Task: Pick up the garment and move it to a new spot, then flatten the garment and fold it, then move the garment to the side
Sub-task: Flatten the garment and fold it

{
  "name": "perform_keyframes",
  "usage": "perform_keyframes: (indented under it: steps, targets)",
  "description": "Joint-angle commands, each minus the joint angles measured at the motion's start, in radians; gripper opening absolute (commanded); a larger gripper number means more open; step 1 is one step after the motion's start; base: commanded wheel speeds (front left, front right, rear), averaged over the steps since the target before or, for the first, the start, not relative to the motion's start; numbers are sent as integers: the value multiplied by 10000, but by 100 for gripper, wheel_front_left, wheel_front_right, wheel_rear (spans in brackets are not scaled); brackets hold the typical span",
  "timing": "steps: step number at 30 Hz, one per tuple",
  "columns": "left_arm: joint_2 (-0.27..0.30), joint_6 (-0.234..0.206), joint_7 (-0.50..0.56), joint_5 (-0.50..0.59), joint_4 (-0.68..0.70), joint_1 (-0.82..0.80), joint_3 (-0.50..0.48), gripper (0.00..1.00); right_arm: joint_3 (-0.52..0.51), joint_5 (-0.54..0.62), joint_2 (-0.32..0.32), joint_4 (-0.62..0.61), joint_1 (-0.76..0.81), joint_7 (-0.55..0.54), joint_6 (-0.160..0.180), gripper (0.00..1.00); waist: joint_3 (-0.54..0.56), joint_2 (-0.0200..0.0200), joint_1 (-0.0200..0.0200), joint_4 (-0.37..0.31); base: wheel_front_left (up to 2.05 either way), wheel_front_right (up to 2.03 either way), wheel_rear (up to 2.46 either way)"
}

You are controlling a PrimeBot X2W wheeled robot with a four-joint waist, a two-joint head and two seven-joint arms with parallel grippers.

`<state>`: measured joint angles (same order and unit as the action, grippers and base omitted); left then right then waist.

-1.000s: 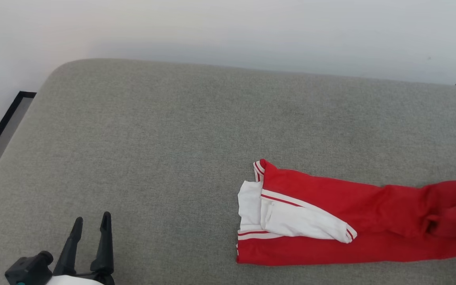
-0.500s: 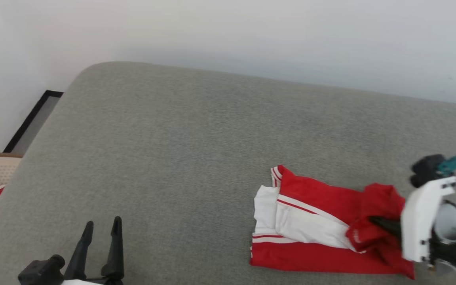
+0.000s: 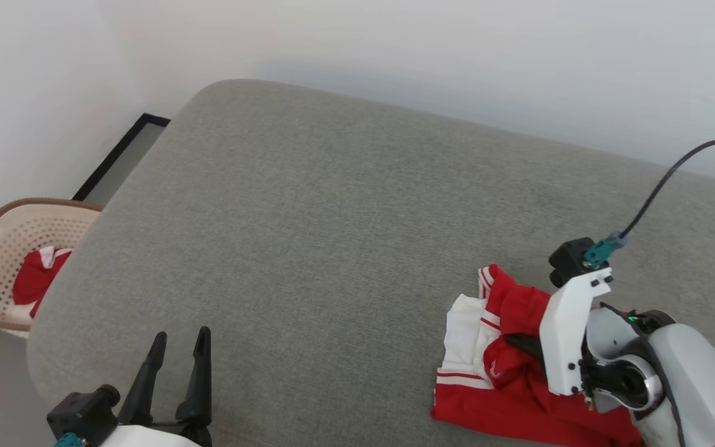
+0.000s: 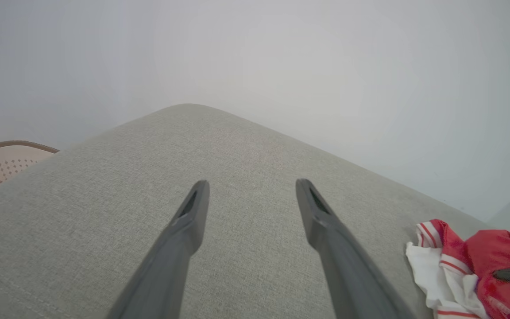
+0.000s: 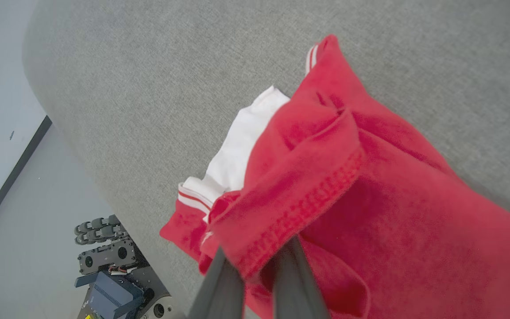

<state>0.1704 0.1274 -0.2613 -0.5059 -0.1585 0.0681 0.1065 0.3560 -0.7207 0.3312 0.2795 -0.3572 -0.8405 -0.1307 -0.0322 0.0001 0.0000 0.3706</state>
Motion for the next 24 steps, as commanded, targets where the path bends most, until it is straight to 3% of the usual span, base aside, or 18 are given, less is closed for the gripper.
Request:
perform_keyframes:
  steps: [1,2,3,4,13,24]
  targets:
    - [39,30,-48,-76,-12,-135,32,100,151,-9,-29,229,-175,105,-1,5,-29,-1,0,121,0,0,0]
    - [38,29,-48,-98,-10,-144,40,100,274,-5,-47,384,-273,177,-1,21,-37,-1,0,147,0,0,0]
    - [24,30,-48,-106,3,-157,16,100,371,-28,-58,493,-390,250,-1,64,-47,-1,0,168,0,0,0]
    - [15,29,-48,-114,15,-161,-9,100,416,-71,-67,618,-490,365,-1,100,-55,-1,0,174,0,0,0]
    - [27,29,-48,-190,116,-43,-240,100,789,-572,71,535,-892,647,-1,100,-43,-1,0,-168,0,0,0]
    - [145,30,-48,-131,322,146,-537,100,146,-869,794,-765,-501,1379,-1,100,61,-1,0,-1178,0,0,0]
